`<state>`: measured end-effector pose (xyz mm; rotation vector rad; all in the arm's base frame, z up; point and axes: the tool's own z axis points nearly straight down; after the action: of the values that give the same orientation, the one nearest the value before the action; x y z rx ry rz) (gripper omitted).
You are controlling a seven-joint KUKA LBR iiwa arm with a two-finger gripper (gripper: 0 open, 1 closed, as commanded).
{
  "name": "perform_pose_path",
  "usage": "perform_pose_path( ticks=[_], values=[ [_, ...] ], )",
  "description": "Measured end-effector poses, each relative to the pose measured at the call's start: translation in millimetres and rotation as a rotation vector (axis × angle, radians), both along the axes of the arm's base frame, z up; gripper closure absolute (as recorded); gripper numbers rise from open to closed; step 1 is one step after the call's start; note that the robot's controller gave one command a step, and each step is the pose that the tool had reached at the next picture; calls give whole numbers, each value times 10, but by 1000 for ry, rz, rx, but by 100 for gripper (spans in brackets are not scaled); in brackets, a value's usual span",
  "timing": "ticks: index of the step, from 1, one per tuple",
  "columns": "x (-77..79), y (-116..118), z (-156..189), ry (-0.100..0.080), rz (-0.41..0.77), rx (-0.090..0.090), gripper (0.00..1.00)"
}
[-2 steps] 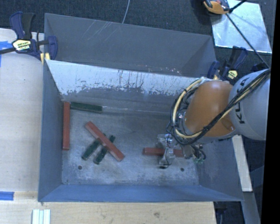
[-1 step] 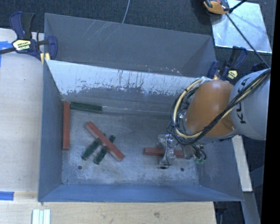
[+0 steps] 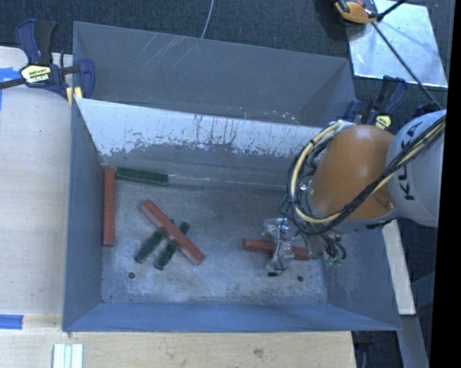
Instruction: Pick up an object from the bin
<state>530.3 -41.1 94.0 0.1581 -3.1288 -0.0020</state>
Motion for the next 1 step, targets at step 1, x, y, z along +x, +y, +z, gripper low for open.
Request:
perform_pose_path(
  ticks=[1],
  values=[
    [22,-2,223,-8,0,-1,100]
  ],
)
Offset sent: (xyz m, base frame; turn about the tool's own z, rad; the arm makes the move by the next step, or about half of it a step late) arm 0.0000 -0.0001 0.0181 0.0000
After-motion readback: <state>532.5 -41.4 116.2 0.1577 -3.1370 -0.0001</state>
